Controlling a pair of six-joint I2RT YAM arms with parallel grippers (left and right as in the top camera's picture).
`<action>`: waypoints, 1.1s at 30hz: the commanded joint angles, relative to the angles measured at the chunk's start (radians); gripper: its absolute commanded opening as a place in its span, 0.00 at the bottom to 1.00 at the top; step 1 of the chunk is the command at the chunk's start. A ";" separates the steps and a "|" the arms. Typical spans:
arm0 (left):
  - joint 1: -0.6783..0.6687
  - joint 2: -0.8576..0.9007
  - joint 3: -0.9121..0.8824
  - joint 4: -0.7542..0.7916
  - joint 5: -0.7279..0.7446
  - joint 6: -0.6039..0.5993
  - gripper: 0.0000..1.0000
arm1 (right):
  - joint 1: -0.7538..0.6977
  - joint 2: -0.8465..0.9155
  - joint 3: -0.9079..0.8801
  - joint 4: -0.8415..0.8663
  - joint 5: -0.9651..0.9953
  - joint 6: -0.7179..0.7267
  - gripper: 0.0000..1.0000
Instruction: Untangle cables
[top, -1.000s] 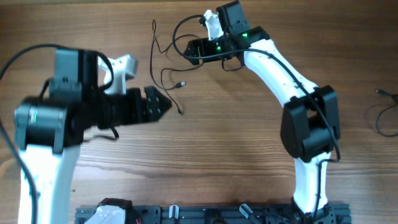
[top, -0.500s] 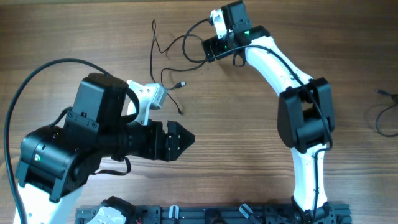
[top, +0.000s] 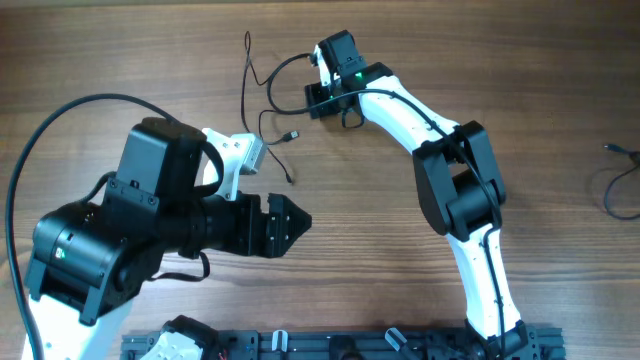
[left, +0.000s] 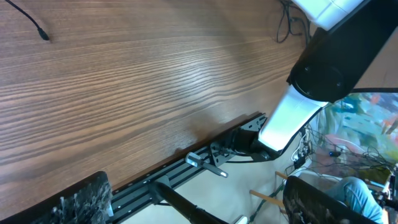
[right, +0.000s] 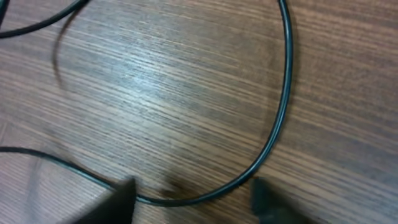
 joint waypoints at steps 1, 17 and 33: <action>-0.006 0.001 0.008 0.000 -0.006 -0.001 0.91 | 0.000 0.066 -0.015 -0.019 -0.008 0.105 0.25; -0.006 0.001 0.008 -0.002 -0.006 0.002 0.91 | 0.002 0.033 -0.015 -0.233 -0.201 0.147 0.66; -0.006 0.001 0.008 -0.001 -0.006 0.002 0.92 | 0.122 -0.068 -0.014 -0.090 -0.392 -0.134 0.79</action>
